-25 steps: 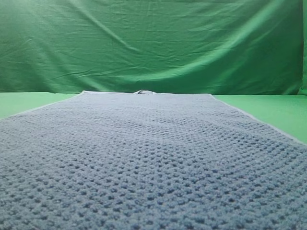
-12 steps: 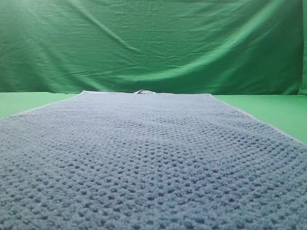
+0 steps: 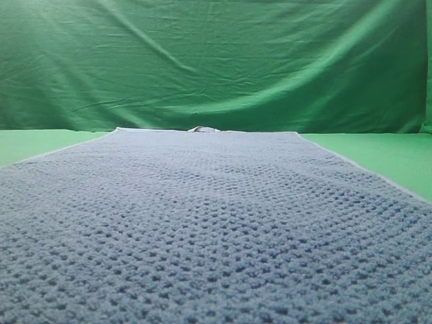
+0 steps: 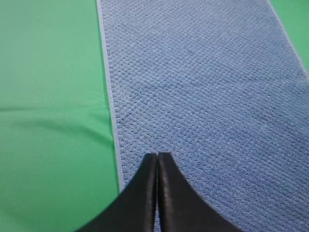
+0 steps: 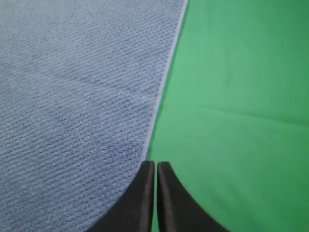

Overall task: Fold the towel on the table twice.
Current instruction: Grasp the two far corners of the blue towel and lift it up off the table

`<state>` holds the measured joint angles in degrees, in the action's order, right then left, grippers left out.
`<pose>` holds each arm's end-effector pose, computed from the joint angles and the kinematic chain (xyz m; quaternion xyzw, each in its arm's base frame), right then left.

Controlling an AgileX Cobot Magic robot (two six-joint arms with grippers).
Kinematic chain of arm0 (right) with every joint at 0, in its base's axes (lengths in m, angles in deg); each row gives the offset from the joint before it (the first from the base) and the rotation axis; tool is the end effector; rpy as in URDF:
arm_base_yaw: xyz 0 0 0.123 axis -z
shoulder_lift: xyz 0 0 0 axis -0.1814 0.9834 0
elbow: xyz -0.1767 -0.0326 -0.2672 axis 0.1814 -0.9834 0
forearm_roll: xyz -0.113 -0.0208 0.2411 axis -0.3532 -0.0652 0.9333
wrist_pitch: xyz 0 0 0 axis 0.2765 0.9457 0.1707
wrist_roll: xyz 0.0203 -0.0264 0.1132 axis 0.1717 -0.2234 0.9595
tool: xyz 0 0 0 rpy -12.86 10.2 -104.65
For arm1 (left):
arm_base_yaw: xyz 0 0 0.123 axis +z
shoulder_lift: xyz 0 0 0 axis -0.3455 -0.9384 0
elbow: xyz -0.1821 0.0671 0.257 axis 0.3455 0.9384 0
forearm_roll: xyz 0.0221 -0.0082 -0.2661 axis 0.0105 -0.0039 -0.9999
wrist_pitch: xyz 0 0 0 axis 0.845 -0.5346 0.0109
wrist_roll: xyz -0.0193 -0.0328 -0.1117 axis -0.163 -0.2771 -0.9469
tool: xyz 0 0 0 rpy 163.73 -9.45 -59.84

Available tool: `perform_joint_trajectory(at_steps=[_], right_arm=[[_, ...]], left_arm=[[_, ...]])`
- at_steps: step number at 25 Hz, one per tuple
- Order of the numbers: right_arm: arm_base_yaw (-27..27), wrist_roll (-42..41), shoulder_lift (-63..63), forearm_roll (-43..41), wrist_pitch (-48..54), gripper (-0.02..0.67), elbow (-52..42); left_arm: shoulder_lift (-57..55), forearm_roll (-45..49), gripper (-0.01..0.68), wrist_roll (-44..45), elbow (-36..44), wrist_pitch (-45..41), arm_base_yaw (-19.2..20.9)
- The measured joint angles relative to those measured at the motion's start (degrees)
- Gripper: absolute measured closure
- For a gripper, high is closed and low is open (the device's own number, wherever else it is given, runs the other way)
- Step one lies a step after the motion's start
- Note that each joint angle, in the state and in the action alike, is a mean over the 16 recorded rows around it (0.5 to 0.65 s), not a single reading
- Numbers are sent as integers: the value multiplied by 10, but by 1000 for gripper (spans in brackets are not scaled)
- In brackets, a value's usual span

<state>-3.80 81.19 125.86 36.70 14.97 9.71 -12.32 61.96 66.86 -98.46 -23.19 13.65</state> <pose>0.2185 0.0684 0.3300 -0.1458 0.9319 0.0863 0.3206 0.2115 -0.0462 0.3402 0.0378 0.9171 -0.1281 0.3757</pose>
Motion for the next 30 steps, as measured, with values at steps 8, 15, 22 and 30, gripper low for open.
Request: perform_joint_trajectory(at_steps=[8, 15, 22, 30], right_arm=[[-18, 25, 153, -2, 10, 649, 57], [-26, 38, 298, 0, 25, 649, 155], [-32, 26, 423, 1, 44, 622, 260], [-33, -8, 499, 2, 56, 357, 328]], left_arm=[[-182, 0, 673, 21, -70, 5, 0], [-308, 3, 673, 41, -131, 12, 0], [-397, 12, 673, 50, -177, 26, 0], [-449, 22, 518, 50, -199, 49, 0]])
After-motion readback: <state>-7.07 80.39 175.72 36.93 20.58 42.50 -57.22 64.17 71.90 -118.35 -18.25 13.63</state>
